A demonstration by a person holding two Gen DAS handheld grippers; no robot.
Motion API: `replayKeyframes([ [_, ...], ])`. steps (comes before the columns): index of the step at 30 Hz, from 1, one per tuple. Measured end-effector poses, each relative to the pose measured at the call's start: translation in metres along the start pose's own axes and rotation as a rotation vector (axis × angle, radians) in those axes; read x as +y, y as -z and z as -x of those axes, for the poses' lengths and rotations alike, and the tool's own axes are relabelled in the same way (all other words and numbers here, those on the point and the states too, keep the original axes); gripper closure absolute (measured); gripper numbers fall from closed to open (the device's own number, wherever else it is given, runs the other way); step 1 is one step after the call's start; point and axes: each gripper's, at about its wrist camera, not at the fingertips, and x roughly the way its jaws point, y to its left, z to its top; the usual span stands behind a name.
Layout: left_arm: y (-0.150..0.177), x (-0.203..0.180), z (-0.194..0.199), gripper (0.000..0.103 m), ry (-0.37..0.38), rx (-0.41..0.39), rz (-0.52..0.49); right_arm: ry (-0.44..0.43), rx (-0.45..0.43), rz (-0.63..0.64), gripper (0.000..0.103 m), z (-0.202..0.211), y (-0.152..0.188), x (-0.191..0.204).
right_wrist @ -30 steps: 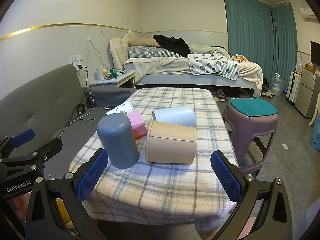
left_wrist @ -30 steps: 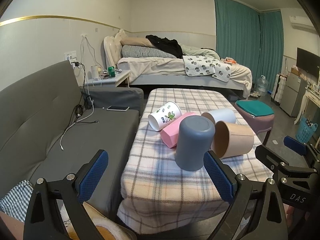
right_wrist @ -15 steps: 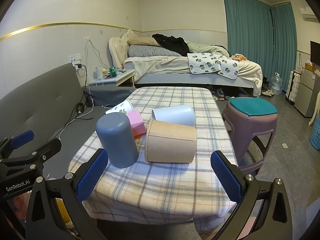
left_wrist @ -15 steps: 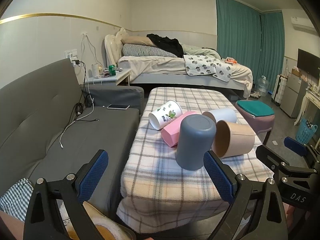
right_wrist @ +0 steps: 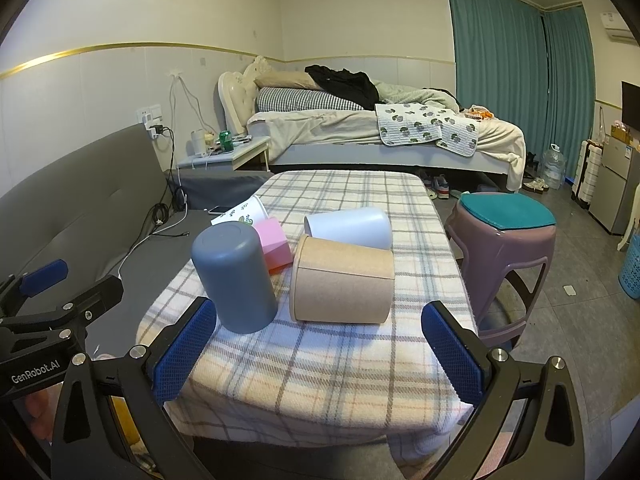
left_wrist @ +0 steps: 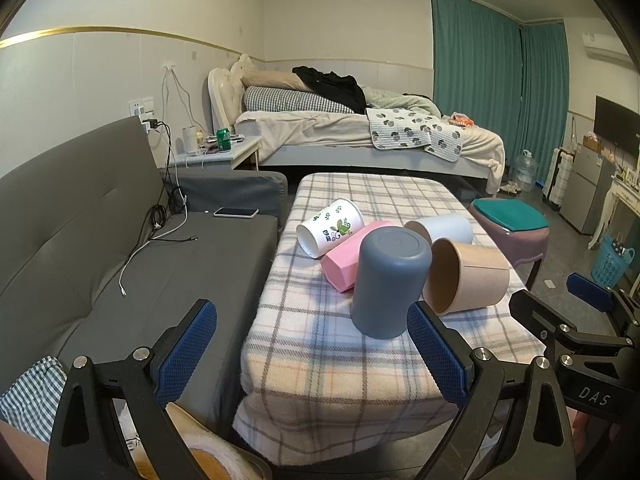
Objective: Flip cup upside down
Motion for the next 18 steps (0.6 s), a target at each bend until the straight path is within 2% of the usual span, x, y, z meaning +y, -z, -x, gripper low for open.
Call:
replayKeyframes([
  [18,0.0029,-0.0014,-0.0011,0.004,0.006,0.001,-0.009,0.0,0.006,0.001,0.0,-0.0036,0.0015,0.0012],
])
